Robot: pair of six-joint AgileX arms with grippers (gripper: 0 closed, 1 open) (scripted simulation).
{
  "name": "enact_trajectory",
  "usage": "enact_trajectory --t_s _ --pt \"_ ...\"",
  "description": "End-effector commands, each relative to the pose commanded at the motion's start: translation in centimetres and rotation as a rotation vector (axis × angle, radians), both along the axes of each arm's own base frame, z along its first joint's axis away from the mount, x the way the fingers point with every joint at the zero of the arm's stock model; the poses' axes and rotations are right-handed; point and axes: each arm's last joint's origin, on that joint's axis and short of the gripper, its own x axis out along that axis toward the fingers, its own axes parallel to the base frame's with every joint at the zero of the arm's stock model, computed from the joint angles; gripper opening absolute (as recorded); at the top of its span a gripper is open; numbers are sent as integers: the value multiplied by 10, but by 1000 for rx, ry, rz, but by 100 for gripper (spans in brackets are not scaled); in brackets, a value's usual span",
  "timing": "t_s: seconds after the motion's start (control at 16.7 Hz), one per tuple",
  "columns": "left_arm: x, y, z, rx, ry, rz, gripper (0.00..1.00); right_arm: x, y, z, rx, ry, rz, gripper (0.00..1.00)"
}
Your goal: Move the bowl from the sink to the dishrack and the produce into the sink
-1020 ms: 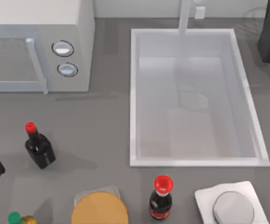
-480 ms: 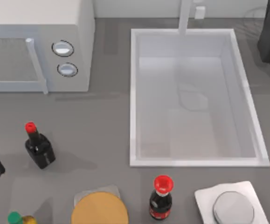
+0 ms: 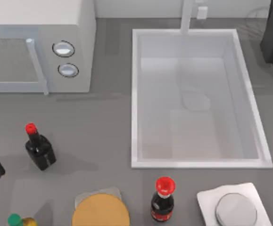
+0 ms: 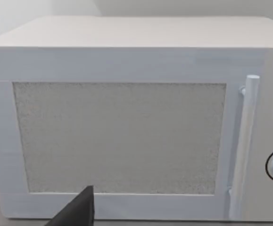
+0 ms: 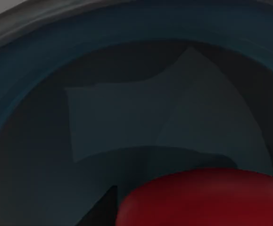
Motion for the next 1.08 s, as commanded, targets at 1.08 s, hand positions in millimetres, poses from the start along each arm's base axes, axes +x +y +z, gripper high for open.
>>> enact_trajectory --t_s 1.08 --pt "0 0 0 0 0 0 100 5 -1 127 -52 -59 -17 0"
